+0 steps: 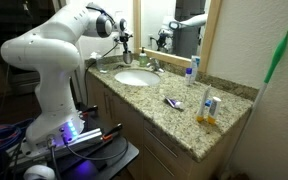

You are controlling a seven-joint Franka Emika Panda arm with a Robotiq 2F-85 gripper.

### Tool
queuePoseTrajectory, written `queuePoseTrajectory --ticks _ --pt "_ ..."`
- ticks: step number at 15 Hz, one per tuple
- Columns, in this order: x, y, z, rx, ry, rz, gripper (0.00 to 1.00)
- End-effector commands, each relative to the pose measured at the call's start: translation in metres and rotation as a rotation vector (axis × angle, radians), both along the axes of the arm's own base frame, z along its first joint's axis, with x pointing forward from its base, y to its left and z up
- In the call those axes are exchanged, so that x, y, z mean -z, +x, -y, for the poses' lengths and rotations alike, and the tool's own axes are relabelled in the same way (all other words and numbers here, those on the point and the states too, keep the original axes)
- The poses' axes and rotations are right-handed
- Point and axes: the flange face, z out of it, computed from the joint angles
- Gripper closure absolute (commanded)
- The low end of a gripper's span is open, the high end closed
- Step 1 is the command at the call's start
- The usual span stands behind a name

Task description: Move the silver cup to the left side of the counter, move the small blue object and then the toothpaste to the left side of the counter as well

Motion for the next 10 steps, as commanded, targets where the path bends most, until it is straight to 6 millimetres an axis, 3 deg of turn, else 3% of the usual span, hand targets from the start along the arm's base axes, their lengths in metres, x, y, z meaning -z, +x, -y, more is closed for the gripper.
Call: queuePoseTrajectory --ticks 1,3,10 --pt "0.005 0.003 0.000 0.007 -0.003 0.006 0.93" --pt "0.009 0.005 0.000 0.012 -0.003 0.013 0.98" --pt "0.029 0.014 0.002 0.014 0.019 0.030 0.98"
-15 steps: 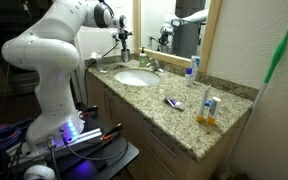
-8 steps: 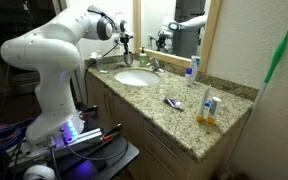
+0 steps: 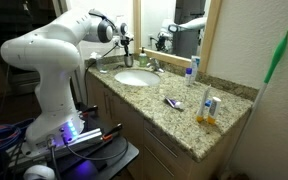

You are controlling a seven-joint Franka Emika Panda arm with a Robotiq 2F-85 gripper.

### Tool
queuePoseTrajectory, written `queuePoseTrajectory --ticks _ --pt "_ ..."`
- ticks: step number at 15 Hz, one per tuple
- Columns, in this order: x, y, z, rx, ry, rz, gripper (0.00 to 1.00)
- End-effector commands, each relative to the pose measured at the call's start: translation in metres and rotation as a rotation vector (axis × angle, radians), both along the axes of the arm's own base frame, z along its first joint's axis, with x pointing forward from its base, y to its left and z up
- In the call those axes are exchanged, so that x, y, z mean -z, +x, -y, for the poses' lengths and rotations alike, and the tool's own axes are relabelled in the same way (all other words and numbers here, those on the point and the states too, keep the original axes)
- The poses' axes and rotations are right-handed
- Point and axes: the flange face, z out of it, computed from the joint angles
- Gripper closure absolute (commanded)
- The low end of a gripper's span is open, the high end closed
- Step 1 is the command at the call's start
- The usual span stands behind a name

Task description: Move the silver cup to the left side of the counter, move the small blue object and then the toothpaste to the left side of the counter as well

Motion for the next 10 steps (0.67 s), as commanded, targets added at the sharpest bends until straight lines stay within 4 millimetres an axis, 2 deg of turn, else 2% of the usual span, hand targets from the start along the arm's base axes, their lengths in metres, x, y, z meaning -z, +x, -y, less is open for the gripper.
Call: queuePoseTrajectory --ticks 1,6,7,8,10 --pt "0.001 0.007 0.001 0.000 0.033 0.031 0.98" --pt "0.004 0.009 0.002 0.007 0.038 0.025 0.98" --pt "0.005 0.008 0.002 0.015 0.034 0.017 0.68" --pt "0.002 0.008 0.002 0.010 0.040 0.020 0.66" --pt "-0.013 0.010 -0.004 0.004 0.099 0.058 0.53"
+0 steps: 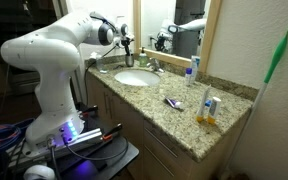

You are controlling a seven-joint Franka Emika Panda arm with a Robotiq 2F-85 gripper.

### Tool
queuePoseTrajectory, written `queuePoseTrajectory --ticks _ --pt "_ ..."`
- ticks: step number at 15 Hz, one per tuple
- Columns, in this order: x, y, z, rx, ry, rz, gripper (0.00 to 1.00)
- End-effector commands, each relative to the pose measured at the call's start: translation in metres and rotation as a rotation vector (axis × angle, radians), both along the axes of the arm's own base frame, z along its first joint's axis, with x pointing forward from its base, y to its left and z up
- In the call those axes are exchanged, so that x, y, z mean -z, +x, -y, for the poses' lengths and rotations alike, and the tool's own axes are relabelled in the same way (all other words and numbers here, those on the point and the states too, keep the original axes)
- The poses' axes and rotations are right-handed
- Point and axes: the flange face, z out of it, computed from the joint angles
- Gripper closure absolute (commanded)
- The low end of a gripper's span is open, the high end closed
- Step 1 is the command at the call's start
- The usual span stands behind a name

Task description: Move the silver cup to the left side of the counter, move the small blue object and then the toothpaste to the left side of the counter as well

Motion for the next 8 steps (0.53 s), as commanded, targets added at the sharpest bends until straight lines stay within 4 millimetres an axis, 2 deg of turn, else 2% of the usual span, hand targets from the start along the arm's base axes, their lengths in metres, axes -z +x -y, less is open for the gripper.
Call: queuePoseTrajectory --ticks 1,3,6,7,8 --pt "-0.027 0.004 -0.007 -0.007 0.105 0.055 0.45" --pt "-0.052 0.004 -0.012 -0.017 0.158 0.102 0.31" --pt "-0.100 -0.005 -0.014 -0.023 0.184 0.116 0.11" --pt "-0.115 -0.008 -0.012 -0.021 0.179 0.099 0.03" --pt "-0.138 -0.013 -0.005 -0.010 0.177 0.078 0.01"
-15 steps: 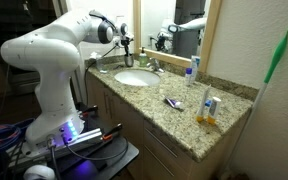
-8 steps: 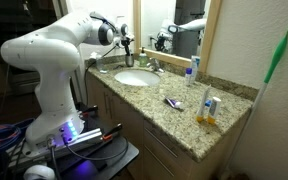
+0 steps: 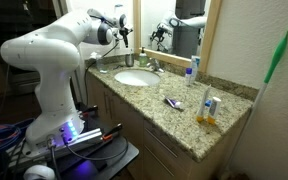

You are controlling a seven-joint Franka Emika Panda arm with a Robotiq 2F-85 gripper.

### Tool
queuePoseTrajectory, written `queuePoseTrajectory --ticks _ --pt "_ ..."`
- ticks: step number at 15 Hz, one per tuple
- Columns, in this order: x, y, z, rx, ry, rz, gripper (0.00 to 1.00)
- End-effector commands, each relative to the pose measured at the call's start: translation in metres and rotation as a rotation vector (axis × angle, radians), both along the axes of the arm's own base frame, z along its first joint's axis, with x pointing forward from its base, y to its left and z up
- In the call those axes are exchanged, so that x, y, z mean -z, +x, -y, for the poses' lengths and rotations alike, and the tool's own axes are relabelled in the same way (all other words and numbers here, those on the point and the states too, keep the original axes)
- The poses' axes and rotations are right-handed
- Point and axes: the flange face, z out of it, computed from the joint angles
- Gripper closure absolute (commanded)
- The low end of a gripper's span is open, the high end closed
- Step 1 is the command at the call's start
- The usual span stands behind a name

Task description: Move the silver cup to the left side of the counter, move the small blue object and then the toothpaste to the left side of the counter as well

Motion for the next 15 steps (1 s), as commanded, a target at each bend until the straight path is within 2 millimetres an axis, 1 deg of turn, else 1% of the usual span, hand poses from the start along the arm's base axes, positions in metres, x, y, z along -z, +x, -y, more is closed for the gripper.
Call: queuePoseTrajectory --ticks 1,2,3,6,8,9,11,13,14,15 --pt "-0.071 -0.017 0.019 -0.013 0.000 -0.085 0.00" --pt "-0.090 -0.026 0.026 -0.028 -0.002 -0.153 0.00" --pt "-0.104 -0.033 0.037 0.002 -0.022 -0.215 0.00" --pt "-0.158 -0.061 0.067 0.008 -0.010 -0.372 0.00" --pt "-0.185 -0.074 0.094 0.114 -0.038 -0.447 0.00" --pt "-0.197 -0.076 0.108 0.184 -0.047 -0.457 0.00" --pt "-0.217 -0.079 0.135 0.309 -0.061 -0.466 0.00" --pt "-0.232 -0.082 0.158 0.406 -0.022 -0.519 0.00" --pt "-0.225 -0.078 0.141 0.335 -0.039 -0.461 0.00" --pt "-0.230 -0.079 0.150 0.370 -0.030 -0.475 0.00"
